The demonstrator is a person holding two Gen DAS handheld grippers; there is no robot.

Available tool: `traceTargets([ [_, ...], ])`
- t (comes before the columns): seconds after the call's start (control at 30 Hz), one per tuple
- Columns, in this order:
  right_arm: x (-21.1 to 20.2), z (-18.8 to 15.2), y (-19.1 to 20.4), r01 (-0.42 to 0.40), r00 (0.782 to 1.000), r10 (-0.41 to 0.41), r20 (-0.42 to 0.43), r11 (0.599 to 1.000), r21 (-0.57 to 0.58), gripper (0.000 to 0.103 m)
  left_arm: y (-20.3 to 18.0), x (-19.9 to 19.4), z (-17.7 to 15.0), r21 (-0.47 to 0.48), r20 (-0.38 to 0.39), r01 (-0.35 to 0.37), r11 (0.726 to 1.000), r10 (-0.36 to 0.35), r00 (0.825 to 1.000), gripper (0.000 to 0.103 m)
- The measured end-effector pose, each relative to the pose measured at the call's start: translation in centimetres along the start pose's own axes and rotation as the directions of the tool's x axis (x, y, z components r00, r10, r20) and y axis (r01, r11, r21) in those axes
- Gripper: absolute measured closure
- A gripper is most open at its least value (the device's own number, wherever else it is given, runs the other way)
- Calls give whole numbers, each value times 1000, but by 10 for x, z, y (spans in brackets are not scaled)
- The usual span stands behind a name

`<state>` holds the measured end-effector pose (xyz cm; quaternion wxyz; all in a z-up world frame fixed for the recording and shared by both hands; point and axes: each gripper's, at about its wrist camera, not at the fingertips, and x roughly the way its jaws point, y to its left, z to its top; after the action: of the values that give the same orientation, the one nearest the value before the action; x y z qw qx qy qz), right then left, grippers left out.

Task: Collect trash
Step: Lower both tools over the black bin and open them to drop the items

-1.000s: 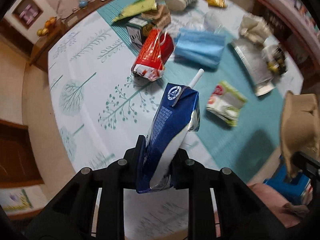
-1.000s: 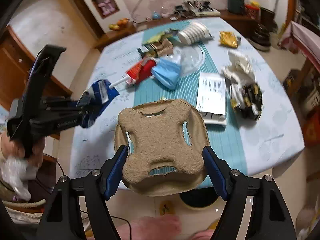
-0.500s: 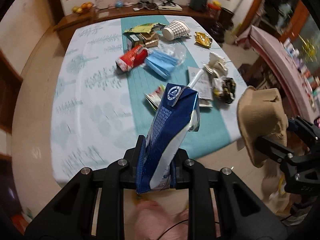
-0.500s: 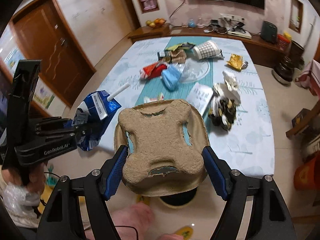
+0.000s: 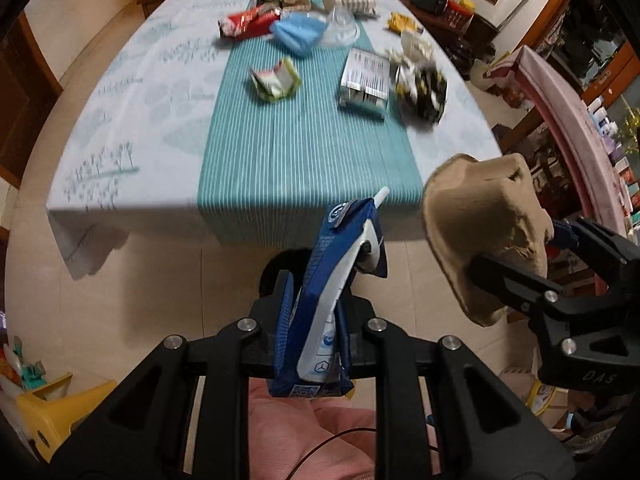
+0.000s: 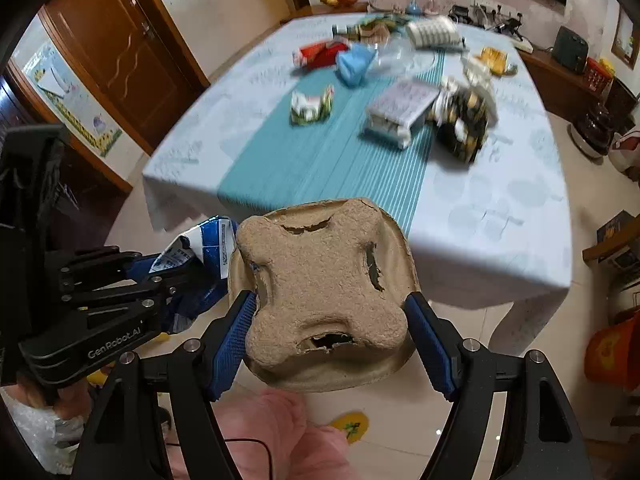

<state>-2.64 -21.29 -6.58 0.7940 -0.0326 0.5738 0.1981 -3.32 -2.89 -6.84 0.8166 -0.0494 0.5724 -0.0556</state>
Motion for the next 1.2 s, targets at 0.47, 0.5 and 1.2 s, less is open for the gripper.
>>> traceTargets([
  [0.47,217,-91,-54,72,969,-5,-248,962,264,27,31,140,-52,-12,-130,15,1000,-16,991,86],
  [0.5,232,-98,-58,79,967,-3,-257,955,286,27,34,157,-56,-13,-139,21,1000,-23,990,86],
  [1.2,353,-138,-99,75,980,43,-196,826,558,21,57,330,-78,19,-151,56,998,-53,987,59],
])
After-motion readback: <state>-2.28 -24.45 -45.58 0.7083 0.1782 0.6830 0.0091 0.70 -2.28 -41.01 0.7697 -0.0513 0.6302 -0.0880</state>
